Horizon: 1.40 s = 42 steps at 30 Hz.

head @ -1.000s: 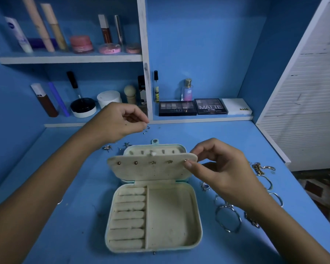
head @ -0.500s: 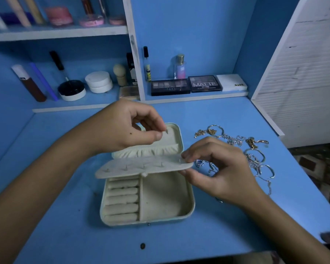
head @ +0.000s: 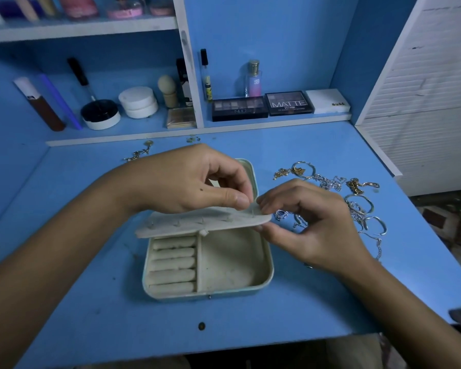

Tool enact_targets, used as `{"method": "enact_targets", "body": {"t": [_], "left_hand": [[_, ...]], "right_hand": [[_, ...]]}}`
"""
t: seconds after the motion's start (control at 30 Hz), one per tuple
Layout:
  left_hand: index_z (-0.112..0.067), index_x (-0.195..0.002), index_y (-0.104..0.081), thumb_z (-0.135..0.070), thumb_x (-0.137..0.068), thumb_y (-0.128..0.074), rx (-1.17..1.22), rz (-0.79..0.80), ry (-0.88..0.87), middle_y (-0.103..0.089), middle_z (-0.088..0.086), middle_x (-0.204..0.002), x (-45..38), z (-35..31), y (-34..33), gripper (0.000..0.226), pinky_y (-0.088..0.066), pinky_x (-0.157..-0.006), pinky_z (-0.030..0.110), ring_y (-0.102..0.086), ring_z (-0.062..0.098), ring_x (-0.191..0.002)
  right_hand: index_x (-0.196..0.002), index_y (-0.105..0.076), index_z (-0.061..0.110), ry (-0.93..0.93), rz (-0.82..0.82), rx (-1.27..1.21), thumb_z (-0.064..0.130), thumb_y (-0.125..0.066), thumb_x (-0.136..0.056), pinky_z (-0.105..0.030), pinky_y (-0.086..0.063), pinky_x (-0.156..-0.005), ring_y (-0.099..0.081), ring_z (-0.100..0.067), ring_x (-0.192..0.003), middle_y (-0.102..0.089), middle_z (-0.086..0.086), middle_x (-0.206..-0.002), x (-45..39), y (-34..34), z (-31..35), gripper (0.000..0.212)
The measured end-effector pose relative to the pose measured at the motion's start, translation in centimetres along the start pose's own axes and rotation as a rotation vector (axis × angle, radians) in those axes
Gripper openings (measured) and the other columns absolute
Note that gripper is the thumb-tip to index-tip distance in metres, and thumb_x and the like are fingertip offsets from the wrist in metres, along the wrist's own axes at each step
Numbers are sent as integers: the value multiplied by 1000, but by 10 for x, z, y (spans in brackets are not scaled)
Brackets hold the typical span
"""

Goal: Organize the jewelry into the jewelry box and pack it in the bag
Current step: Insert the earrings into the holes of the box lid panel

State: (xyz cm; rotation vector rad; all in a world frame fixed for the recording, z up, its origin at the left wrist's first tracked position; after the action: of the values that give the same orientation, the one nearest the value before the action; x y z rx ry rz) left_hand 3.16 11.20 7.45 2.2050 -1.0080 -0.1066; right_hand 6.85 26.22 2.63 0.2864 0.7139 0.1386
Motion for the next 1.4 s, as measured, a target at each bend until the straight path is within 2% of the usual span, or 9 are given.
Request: {"method": "enact_targets", "body": {"t": [0.17, 0.3, 0.67, 1.03, 1.4], "left_hand": [[-24, -93, -73, -22, -89, -70, -36, 30, -14, -72, -12, -89, -2, 0, -3, 6, -48, -74, 13, -66, 3, -84], [-23, -93, -73, -21, -90, -69, -28, 49, -12, -72, -12, -88, -3, -2, -6, 6, -45, -70, 9, -64, -3, -76], [-21, -92, -73, -19, -90, -70, -34, 60, 2, -70, -14, -83, -4, -3, -5, 5, -42, -63, 6, -61, -6, -66], [-21, -93, -74, -21, -90, -70, -63, 66, 3, -70, -17, -82, -4, -2, -6, 6, -42, -65, 6, -61, -6, -71], [-22, -92, -74, -21, -89, -70, -79, 78, 6, -69, -20, -80, -6, -6, -7, 5, -40, -63, 4, -60, -8, -66]], "right_hand": [[-83, -71, 3, -11, 0, -14, 5, -85, -74, -46, -51, -61, -68, -30, -83, -69, -9, -87, 0, -1, -1, 17], [-82, -72, 2, -27, 8, -16, 4, -84, -74, -46, -52, -61, -68, -29, -82, -70, -8, -86, 1, -1, -3, 16], [-83, -72, 2, -32, 13, -17, 4, -84, -74, -48, -52, -60, -69, -30, -82, -70, -7, -87, 1, -1, -3, 15], [-82, -72, 2, -31, 12, -9, 5, -84, -74, -47, -53, -61, -69, -29, -81, -70, -7, -87, 1, -1, -4, 15], [-82, -72, 5, -18, 11, -4, 8, -83, -76, -47, -51, -60, -68, -30, -79, -70, -6, -86, 1, -1, -3, 13]]}}
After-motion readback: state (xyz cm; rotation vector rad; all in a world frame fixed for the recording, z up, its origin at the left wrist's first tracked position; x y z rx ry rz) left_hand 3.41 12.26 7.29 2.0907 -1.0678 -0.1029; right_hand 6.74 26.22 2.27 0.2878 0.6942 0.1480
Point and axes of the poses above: each hand's wrist, its own x-axis away from the middle knuckle, its own y-axis out of the back of the hand, z = x × y, the point moved 7 cm from there along -x, towards the middle knuckle
